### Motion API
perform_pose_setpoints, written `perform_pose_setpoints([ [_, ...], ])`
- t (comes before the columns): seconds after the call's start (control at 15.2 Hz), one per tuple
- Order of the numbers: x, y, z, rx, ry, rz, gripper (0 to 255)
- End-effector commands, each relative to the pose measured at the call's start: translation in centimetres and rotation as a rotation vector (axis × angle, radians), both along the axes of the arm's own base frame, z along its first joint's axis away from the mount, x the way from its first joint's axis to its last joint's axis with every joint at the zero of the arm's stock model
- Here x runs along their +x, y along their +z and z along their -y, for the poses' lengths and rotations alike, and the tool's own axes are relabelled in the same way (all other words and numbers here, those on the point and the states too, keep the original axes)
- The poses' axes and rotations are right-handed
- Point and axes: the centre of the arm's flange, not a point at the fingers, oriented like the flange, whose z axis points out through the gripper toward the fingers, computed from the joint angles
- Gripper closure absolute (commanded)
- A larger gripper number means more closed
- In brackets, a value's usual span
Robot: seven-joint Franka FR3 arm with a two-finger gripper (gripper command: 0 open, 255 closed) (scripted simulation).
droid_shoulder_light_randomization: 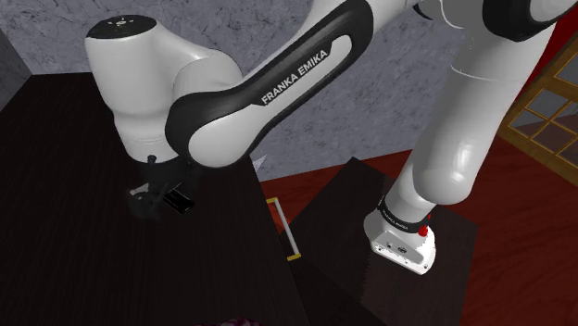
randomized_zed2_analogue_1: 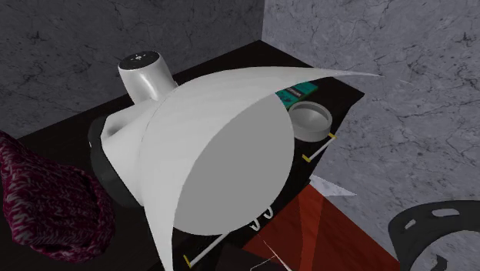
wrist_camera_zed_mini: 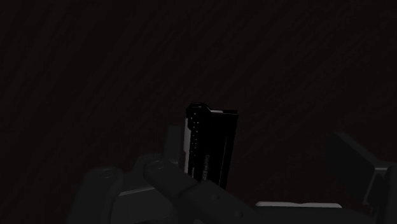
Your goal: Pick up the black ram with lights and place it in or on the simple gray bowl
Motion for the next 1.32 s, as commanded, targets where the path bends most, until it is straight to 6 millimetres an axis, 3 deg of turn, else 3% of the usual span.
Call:
perform_pose_setpoints([
  [0.0, 0.0, -1.2, -0.1, 0.001, 0.0, 0.0, 0],
  [0.26, 0.1, -3.1, -0.2, 0.001, 0.0, 0.0, 0],
  [0.73, 0.1, -3.1, -0.2, 0.001, 0.0, 0.0, 0],
  [0.79, 0.1, -3.1, -0.2, 0.001, 0.0, 0.0, 255],
  [1.25, 0.1, -3.1, -0.2, 0.001, 0.0, 0.0, 255],
])
